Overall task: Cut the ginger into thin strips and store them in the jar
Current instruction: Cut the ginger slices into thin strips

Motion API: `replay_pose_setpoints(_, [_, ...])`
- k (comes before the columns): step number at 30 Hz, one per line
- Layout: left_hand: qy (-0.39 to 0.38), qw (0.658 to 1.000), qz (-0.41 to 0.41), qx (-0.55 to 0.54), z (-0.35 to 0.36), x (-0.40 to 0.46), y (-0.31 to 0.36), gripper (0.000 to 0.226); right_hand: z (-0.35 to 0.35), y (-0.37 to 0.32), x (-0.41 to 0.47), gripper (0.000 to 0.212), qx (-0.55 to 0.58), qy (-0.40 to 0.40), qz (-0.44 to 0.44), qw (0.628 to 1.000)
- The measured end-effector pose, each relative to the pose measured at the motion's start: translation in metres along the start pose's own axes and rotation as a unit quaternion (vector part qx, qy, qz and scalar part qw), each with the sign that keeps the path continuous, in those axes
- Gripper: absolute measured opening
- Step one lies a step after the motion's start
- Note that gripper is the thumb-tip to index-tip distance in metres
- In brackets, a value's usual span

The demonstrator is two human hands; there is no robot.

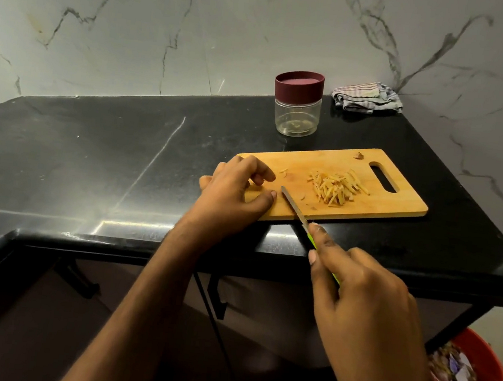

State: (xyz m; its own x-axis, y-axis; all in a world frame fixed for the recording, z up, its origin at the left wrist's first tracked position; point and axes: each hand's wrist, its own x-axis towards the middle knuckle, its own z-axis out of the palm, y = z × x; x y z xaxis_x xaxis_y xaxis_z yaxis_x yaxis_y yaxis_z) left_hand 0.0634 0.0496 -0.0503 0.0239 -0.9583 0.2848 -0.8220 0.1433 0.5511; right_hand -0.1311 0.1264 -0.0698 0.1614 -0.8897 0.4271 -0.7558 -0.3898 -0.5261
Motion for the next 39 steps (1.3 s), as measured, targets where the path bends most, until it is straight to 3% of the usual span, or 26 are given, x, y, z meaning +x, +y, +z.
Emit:
replay_pose_setpoints(4, [-0.005,0.999,-0.044,-0.011,-0.002,0.000,0.002,0.013,0.003,-0.002,0.001,0.044,0.032,0.019,-0.023,0.999])
replay_pose_setpoints(26, [-0.030,0.998,-0.049,-0.010,-0.004,0.003,0.005,0.023,0.006,-0.003,0.004,0.043,0.013,0.013,-0.035,0.999])
replay_pose_setpoints(39, [-0.016,0.999,0.024,0.017,-0.001,-0.001,0.002,0.015,-0.002,0.002,-0.001,0.046,-0.048,-0.009,-0.004,0.999])
